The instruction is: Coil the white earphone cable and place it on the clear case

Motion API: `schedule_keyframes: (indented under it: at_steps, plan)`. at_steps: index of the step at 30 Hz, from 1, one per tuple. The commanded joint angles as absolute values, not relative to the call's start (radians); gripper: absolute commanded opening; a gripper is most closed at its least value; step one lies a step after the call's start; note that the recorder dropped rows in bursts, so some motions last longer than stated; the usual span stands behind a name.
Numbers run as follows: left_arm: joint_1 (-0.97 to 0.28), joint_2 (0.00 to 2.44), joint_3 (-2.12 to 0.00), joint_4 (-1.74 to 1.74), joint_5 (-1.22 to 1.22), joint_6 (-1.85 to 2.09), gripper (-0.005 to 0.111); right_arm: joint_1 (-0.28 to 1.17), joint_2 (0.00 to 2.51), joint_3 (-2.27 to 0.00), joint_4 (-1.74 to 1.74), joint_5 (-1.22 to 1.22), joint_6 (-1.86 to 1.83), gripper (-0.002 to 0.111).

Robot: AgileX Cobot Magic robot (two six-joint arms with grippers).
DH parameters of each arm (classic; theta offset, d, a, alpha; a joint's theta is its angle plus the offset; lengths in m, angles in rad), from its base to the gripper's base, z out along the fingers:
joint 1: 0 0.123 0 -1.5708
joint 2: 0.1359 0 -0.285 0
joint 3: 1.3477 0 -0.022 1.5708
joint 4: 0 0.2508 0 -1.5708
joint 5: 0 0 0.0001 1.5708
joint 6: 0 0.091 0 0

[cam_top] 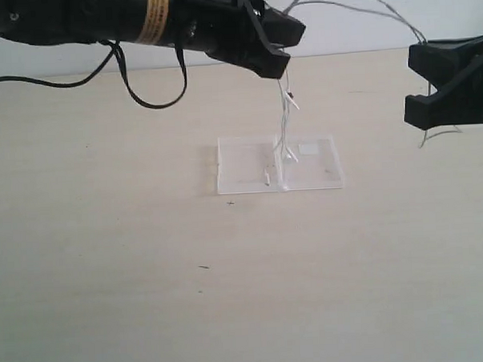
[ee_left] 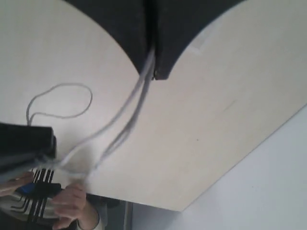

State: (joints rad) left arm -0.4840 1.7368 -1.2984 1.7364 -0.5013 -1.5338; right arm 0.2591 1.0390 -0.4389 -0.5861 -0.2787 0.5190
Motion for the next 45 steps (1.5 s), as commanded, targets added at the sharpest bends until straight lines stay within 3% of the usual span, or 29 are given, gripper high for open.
schedule_keyframes:
  at_steps: [1, 15, 17, 25, 32, 36, 45]
  plan:
    - [-0.474, 1.679, -1.301, 1.744, -0.540, -1.555, 0.000, 0.255, 1.072, -0.425, -0.575, -0.294, 0.511, 0.000]
    - [-0.474, 1.631, -1.301, 1.744, -0.597, -1.614, 0.000, 0.255, 1.142, -0.425, -0.577, -0.327, 0.511, 0.001]
    - [-0.474, 1.631, -1.301, 1.744, -0.597, -1.616, 0.000, 0.255, 1.142, -0.425, -0.577, -0.330, 0.511, 0.006]
    - [-0.474, 1.631, -1.301, 1.744, -0.597, -1.616, 0.000, 0.255, 1.142, -0.425, -0.726, -0.406, 0.565, 0.051]
    - [-0.474, 1.631, -1.301, 1.744, -0.597, -1.620, 0.000, 0.255, 1.142, -0.425, -0.974, -0.527, 0.717, 0.063]
    - [-0.474, 1.631, -1.301, 1.744, -0.597, -1.623, 0.000, 0.255, 1.142, -0.425, -0.998, -0.557, 0.727, 0.076]
    - [-0.474, 1.631, -1.301, 1.744, -0.597, -1.636, 0.000, 0.255, 1.222, -0.425, -0.970, -0.726, 0.689, 0.077]
